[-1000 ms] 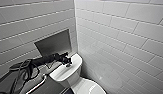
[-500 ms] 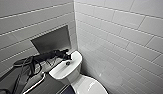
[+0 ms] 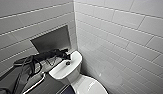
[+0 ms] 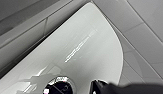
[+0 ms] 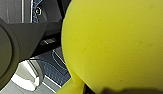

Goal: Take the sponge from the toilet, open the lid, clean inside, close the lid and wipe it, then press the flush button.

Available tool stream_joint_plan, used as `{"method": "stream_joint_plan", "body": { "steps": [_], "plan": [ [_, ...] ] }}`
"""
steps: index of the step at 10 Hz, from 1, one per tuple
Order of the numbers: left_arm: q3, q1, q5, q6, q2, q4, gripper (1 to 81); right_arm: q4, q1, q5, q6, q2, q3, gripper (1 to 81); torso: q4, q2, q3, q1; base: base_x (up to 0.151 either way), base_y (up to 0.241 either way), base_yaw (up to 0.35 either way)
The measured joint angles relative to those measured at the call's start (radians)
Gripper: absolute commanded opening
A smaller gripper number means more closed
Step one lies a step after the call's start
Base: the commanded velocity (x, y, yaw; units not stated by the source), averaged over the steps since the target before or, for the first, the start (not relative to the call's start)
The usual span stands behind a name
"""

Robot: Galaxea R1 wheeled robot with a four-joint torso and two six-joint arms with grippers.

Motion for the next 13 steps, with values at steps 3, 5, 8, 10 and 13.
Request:
{"method": "stream_joint_plan", "body": {
  "steps": [3, 5, 8, 10, 13],
  "plan": [
    [0.001, 0.004, 0.013, 0.002, -0.008, 0.022, 1.0, 0.0, 0.0, -0.001, 0.0, 0.0, 0.004, 1.0, -0.001, 0.0, 0.0, 0.0, 0.0, 0.0, 0.0],
    [-0.004, 0.034, 0.02, -0.031, -0.029, -0.017, 1.0, 0.0, 0.003, -0.001, 0.0, 0.004, 0.004, 1.0, -0.001, 0.0, 0.0, 0.0, 0.0, 0.0, 0.0],
    [-0.039, 0.079, -0.004, -0.12, -0.048, -0.121, 1.0, 0.0, 0.012, -0.001, 0.0, 0.013, 0.004, 1.0, -0.001, 0.0, 0.0, 0.0, 0.0, 0.0, 0.0],
    [-0.04, 0.08, -0.054, -0.169, -0.03, -0.128, 1.0, 0.0, 0.011, -0.001, -0.001, 0.012, 0.004, 1.0, -0.001, 0.0, 0.0, 0.0, 0.0, 0.0, 0.0],
    [-0.04, 0.081, -0.096, -0.18, -0.018, -0.139, 1.0, 0.0, 0.011, -0.001, 0.0, 0.011, 0.004, 1.0, -0.001, 0.0, 0.0, 0.0, 0.0, 0.0, 0.0]
  ]
}}
